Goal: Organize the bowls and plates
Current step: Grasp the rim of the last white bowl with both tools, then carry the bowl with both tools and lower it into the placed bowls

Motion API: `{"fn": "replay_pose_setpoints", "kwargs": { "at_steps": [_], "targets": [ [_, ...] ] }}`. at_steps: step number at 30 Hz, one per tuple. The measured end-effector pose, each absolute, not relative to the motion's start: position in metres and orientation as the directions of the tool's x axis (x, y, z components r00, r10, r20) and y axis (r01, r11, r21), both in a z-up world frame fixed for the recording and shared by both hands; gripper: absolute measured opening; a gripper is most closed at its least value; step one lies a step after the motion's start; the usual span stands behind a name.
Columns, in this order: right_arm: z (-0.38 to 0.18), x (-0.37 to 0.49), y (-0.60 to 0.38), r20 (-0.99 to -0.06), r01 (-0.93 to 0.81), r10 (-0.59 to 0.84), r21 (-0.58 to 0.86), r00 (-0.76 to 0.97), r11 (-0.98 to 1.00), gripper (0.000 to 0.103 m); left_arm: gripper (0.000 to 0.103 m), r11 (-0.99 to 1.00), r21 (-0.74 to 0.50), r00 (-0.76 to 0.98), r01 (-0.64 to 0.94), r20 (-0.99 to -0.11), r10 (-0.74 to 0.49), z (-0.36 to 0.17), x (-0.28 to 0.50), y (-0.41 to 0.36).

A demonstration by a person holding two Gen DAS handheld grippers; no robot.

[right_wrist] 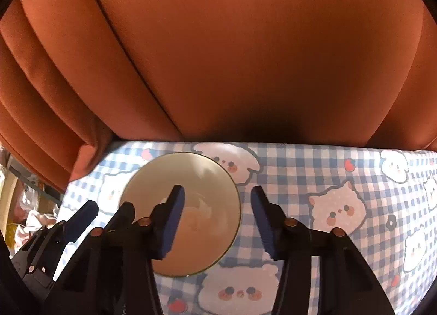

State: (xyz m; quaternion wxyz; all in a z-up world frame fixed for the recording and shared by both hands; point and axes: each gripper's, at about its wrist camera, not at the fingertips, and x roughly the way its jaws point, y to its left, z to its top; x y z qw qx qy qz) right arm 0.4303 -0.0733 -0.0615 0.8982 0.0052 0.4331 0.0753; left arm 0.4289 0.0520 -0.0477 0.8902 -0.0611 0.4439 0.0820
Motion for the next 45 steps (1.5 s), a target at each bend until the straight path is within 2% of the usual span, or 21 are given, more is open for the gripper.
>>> {"fn": "replay_pose_setpoints", "kwargs": {
  "at_steps": [5, 8, 10, 13, 34, 45],
  "targets": [
    [-0.079, 0.443, -0.074, -0.792, -0.123, 0.12, 0.057, 0.598, 0.991, 0.041, 0.038, 0.978, -0.006, 0.576, -0.21, -0.809, 0.119, -0.057, 0.438, 0.048],
    [-0.087, 0.448, -0.076, -0.797, -0.121, 0.124, 0.064, 0.591, 0.991, 0.032, 0.029, 0.98, 0.0, 0.574, -0.198, -0.811, 0.116, -0.061, 0.443, 0.047],
    [-0.089, 0.451, -0.077, -0.8, -0.122, 0.125, 0.066, 0.587, 0.99, 0.023, 0.023, 0.981, -0.004, 0.571, -0.196, -0.813, 0.111, -0.063, 0.446, 0.047],
    [-0.091, 0.454, -0.076, -0.797, -0.124, 0.118, 0.054, 0.592, 0.991, 0.018, 0.019, 0.983, -0.006, 0.567, -0.183, -0.817, 0.101, -0.066, 0.449, 0.046],
    [-0.082, 0.428, -0.074, -0.811, -0.138, 0.121, 0.05, 0.572, 0.989, 0.018, 0.017, 0.985, 0.039, 0.534, -0.171, -0.836, 0.126, -0.056, 0.42, 0.047],
    [-0.051, 0.38, -0.067, -0.794, -0.091, 0.077, 0.027, 0.603, 0.995, 0.018, 0.017, 0.99, -0.001, 0.573, -0.143, -0.815, 0.082, -0.026, 0.376, 0.055]
  ]
}}
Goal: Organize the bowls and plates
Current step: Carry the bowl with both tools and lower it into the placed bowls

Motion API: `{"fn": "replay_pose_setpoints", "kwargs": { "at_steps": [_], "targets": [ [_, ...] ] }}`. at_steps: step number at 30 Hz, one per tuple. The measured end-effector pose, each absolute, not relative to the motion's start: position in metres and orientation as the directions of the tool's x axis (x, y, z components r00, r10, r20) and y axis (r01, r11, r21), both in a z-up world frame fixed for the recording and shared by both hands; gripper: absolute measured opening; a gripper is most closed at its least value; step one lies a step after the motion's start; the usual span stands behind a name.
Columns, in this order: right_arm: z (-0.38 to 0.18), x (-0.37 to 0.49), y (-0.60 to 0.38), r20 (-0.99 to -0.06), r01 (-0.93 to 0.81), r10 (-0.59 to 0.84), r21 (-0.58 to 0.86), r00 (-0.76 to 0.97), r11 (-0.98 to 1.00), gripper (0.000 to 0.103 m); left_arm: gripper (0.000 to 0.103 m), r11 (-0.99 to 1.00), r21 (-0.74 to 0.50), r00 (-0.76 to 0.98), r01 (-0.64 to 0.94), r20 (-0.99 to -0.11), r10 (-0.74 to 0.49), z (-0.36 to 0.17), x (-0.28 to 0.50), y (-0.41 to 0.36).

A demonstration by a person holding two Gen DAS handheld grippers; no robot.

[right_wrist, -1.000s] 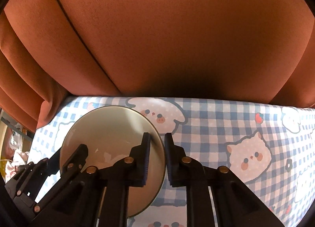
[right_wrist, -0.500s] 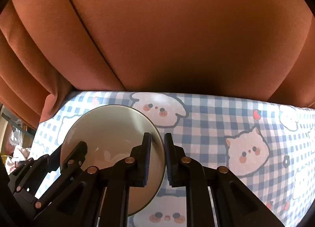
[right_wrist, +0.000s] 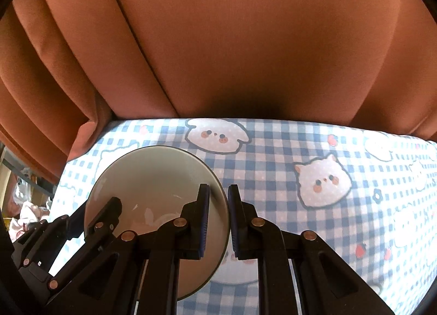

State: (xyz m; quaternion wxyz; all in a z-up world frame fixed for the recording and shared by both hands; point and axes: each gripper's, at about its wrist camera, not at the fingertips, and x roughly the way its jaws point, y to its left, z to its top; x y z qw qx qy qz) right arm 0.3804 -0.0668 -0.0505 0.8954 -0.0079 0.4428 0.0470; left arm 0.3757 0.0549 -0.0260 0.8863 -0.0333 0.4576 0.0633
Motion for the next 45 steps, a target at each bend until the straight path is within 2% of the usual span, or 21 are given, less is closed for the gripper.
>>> {"fn": "replay_pose_setpoints", "kwargs": {
  "at_steps": [23, 35, 45],
  "targets": [
    [0.029, 0.252, -0.05, -0.742, 0.019, 0.013, 0.035, 0.671, 0.999, 0.018, 0.017, 0.999, -0.03, 0.662, -0.033, -0.749, -0.001, 0.045, 0.26, 0.071],
    [0.037, 0.171, -0.056, -0.724, 0.122, -0.084, -0.001, 0.684, 0.993, 0.018, 0.017, 0.995, -0.055, 0.666, 0.081, -0.739, -0.095, 0.044, 0.199, 0.064],
    [0.032, 0.125, -0.066, -0.732, 0.154, -0.122, -0.023, 0.671, 0.988, 0.018, 0.017, 0.991, -0.077, 0.635, 0.114, -0.761, -0.132, 0.033, 0.165, 0.054]
  ]
}}
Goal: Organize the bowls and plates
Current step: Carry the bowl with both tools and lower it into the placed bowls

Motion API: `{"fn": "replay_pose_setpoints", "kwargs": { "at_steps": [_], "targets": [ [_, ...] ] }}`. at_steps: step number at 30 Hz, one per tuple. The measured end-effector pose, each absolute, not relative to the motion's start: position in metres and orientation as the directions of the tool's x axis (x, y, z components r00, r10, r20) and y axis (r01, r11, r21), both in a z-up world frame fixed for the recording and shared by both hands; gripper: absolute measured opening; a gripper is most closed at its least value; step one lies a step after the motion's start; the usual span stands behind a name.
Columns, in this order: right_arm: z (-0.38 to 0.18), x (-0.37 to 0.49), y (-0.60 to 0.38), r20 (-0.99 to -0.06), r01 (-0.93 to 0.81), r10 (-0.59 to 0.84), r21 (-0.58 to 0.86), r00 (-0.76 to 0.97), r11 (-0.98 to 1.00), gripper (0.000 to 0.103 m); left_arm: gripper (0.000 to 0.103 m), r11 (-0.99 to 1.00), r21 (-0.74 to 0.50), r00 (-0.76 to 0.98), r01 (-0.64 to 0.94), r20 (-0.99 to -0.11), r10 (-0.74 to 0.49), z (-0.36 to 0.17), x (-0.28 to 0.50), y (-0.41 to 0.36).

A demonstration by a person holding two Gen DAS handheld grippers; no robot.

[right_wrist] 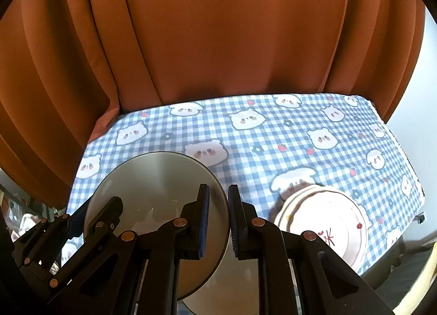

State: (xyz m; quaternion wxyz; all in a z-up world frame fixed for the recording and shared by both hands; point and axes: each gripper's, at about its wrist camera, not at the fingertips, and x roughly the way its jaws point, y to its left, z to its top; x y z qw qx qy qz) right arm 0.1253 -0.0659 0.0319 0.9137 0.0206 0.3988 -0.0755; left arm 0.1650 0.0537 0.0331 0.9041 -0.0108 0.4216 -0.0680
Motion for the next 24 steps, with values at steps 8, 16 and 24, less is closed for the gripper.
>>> {"fn": "replay_pose_setpoints", "kwargs": {
  "at_steps": [8, 16, 24],
  "targets": [
    [0.017, 0.111, -0.083, -0.763, 0.114, -0.078, -0.005, 0.642, 0.993, 0.017, 0.017, 0.994, -0.076, 0.61, 0.073, -0.786, -0.105, 0.02, 0.142, 0.038],
    [0.006, 0.095, -0.109, -0.77, 0.06, -0.045, -0.009, 0.637, 0.998, 0.017, 0.017, 0.997, -0.07, 0.601, 0.042, -0.795, -0.082, 0.008, 0.122, 0.012],
    [-0.013, 0.091, -0.129, -0.796, -0.005, 0.001, -0.003, 0.605, 1.0, 0.017, 0.017, 0.998, -0.059, 0.576, -0.009, -0.816, -0.043, -0.009, 0.112, -0.003]
  ]
}}
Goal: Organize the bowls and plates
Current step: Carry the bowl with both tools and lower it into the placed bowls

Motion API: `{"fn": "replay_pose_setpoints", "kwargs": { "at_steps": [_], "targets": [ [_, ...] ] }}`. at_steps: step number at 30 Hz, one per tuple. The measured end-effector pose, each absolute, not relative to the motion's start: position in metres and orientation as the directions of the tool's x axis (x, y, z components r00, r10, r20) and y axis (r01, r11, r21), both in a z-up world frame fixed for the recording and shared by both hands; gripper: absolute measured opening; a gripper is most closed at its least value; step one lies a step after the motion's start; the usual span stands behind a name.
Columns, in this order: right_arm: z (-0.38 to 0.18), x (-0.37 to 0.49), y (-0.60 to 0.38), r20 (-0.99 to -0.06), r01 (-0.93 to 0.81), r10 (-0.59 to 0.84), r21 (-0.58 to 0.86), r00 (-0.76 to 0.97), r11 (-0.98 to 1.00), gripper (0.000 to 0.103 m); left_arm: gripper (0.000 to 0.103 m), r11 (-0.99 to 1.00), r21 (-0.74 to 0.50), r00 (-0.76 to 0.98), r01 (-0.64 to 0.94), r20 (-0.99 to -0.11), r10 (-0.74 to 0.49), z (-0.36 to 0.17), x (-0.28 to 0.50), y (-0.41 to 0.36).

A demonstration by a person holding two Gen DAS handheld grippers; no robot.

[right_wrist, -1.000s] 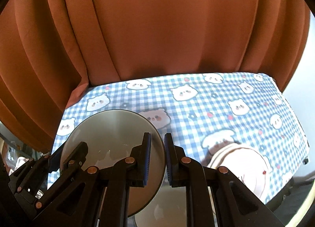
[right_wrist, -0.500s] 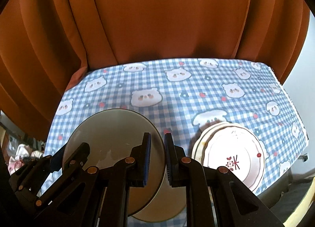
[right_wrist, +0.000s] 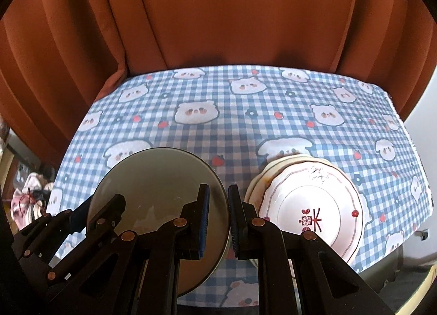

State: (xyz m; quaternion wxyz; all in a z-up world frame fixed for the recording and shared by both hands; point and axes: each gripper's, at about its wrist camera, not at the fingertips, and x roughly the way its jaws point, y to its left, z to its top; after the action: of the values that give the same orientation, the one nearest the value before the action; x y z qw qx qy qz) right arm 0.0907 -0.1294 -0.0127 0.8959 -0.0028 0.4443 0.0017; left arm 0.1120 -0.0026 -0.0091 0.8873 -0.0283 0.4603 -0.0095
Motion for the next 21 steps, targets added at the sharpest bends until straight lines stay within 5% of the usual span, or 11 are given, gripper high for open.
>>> {"fn": "replay_pose_setpoints", "kwargs": {
  "at_steps": [21],
  "targets": [
    [-0.048, 0.103, -0.131, -0.841, -0.148, 0.086, 0.007, 0.534, 0.989, 0.017, 0.017, 0.991, -0.028, 0.504, -0.129, -0.863, 0.041, -0.039, 0.112, -0.005]
  ]
}}
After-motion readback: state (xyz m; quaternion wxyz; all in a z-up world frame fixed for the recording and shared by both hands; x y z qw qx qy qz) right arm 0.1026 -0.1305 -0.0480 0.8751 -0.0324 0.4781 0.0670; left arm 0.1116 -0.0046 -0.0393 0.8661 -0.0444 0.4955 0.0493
